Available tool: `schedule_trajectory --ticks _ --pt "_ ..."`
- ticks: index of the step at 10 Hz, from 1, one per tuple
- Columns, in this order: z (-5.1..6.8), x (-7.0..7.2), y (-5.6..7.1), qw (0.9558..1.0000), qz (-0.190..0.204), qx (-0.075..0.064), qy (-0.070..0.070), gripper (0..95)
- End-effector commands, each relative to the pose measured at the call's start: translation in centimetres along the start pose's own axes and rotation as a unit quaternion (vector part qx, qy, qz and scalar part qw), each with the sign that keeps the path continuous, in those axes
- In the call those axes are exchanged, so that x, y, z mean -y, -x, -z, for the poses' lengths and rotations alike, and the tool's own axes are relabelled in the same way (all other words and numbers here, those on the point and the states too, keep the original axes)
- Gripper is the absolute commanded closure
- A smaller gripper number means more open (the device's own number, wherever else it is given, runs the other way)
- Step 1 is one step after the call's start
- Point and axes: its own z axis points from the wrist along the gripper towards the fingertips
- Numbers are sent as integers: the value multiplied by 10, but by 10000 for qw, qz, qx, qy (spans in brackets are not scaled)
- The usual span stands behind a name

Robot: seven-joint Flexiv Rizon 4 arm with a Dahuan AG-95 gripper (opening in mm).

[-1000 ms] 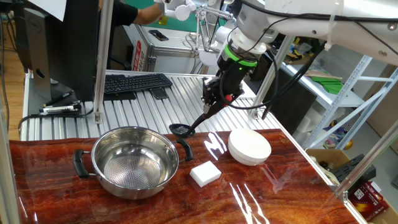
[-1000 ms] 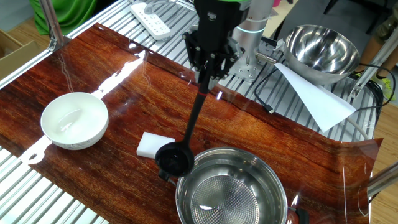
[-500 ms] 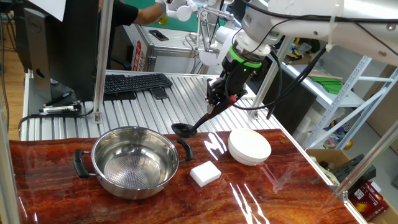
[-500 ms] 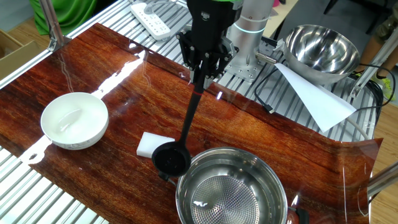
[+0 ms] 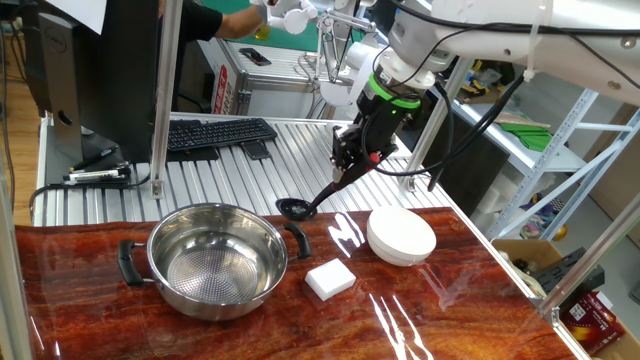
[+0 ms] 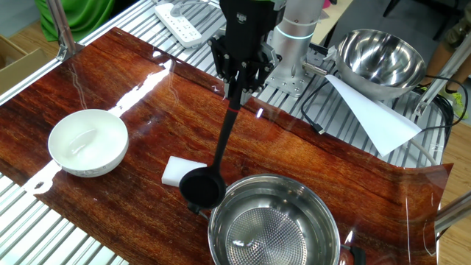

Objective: Scoop water with a large spoon from one bowl to another

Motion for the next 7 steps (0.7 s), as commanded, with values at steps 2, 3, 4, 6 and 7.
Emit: schedule_trajectory --ticks 2,3,4,6,7 --pt "-1 1 0 10000 2 25 0 950" --pt "-1 1 0 10000 4 20 7 950" --pt "-1 1 0 10000 9 31 6 950" --pt "-1 3 0 10000 48 48 20 950" --pt "-2 6 0 10000 70 46 48 950"
